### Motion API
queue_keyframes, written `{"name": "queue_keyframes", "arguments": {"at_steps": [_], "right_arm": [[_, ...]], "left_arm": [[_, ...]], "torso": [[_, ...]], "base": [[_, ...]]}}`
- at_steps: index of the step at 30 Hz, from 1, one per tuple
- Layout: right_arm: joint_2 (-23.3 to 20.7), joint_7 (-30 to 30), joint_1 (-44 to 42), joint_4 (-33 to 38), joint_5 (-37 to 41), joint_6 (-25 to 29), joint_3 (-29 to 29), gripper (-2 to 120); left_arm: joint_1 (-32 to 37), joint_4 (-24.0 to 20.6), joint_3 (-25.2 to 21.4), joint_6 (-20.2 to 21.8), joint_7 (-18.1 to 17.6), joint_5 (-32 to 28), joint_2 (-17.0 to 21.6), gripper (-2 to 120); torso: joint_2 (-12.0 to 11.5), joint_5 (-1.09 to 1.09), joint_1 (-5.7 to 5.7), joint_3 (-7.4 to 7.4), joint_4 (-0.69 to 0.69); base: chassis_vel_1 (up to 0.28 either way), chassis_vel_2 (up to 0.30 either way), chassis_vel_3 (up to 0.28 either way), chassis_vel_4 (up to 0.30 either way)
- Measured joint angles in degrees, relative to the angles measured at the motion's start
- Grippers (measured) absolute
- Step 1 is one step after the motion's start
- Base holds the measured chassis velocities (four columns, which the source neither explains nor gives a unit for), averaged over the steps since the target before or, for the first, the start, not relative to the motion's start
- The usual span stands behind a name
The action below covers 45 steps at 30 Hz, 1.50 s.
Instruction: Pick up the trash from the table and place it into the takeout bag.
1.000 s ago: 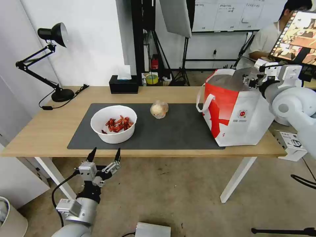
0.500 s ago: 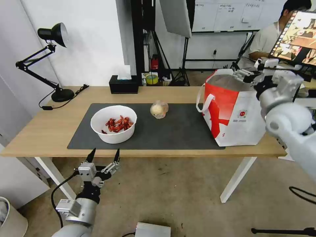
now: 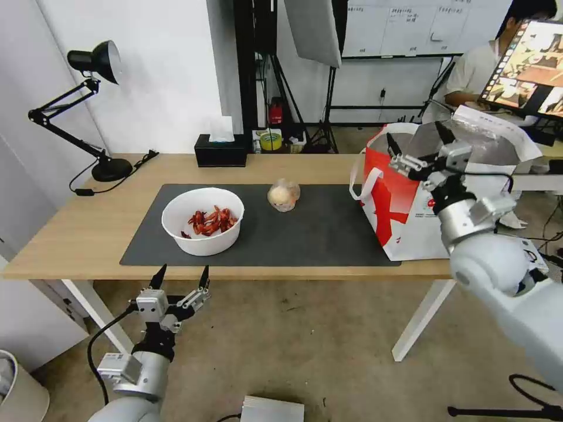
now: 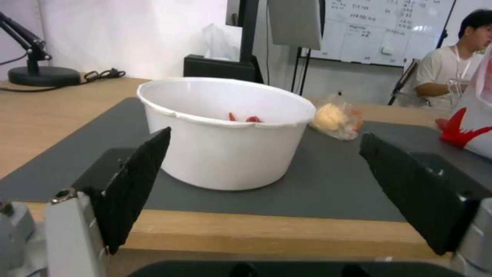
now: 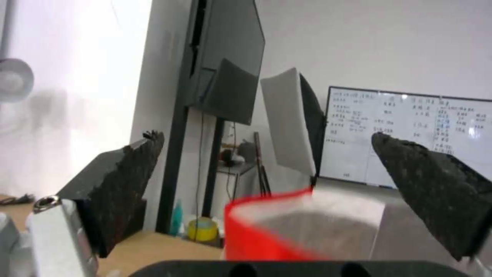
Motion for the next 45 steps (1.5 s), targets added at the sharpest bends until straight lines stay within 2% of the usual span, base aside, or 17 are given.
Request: {"name": "queue_keyframes", "arguments": {"at_steps": [5,7,8,12,13,16,17,19,24,31,45], "right_arm": [[4.1,-0.4,-8.1,1.0,-5.8,1.4,3.6,100],[8.2,-1.4,-14.8,1.7,-10.1,2.5,6.9,100],[8.2,-1.4,-14.8,1.7,-10.1,2.5,6.9,100],[16.6,-3.7,-24.9,3.0,-16.9,4.5,13.6,100],[16.6,-3.7,-24.9,3.0,-16.9,4.5,13.6,100],[21.7,-4.0,-31.4,4.0,-21.1,5.3,15.1,100],[21.7,-4.0,-31.4,4.0,-21.1,5.3,15.1,100],[24.4,-4.0,-34.9,4.5,-23.5,5.5,15.0,100],[29.2,-3.9,-39.8,5.7,-27.6,5.5,11.8,100],[33.0,-3.9,-43.6,6.7,-32.8,5.5,7.9,100],[32.8,-4.0,-44.4,7.1,-33.8,5.4,7.0,100]], "left_arm": [[-0.1,0.9,-0.3,0.0,0.0,0.0,0.7,100],[-0.6,1.7,-0.4,-0.2,0.0,0.0,1.4,100],[-0.6,1.7,-0.4,-0.2,0.0,0.0,1.4,100],[-1.3,2.4,-0.4,-0.2,-0.1,-0.2,2.2,100],[-1.3,2.4,-0.4,-0.2,-0.1,-0.2,2.2,100],[-1.8,2.9,-0.2,-0.2,-0.1,-0.2,2.1,100],[-1.8,2.9,-0.2,-0.2,-0.1,-0.2,2.1,100],[-2.1,3.3,-0.1,-0.2,0.0,-0.2,2.1,100],[-3.6,4.1,0.0,-0.2,0.0,-0.5,2.8,100],[-4.6,4.3,-0.1,0.0,0.2,-1.3,4.1,100],[-4.9,5.6,0.5,-0.1,1.1,-1.3,4.1,100]], "torso": [[0.0,0.0,0.0,0.0,0.0],[0.0,0.01,0.0,0.0,-0.02],[0.0,0.01,0.0,0.0,-0.02],[0.0,0.0,0.0,0.0,-0.02],[0.0,0.0,0.0,0.0,-0.02],[0.0,0.0,0.0,0.0,-0.02],[0.0,0.0,0.0,0.0,-0.02],[0.0,0.0,0.0,0.0,-0.02],[0.0,-0.02,0.0,0.0,-0.01],[0.0,0.0,0.0,0.0,-0.01],[0.0,0.01,0.0,0.01,-0.01]], "base": [[0.0,0.0,0.0,0.0],[0.0,0.0,0.0,0.0],[0.0,0.0,0.0,0.0],[0.0,0.0,0.0,0.0],[0.0,0.0,0.0,0.0],[0.0,0.0,0.0,0.0],[0.0,0.0,0.0,0.0],[0.0,0.0,0.0,0.0],[0.0,0.0,0.0,0.0],[0.0,0.0,0.0,0.0],[0.0,0.0,0.0,0.0]]}}
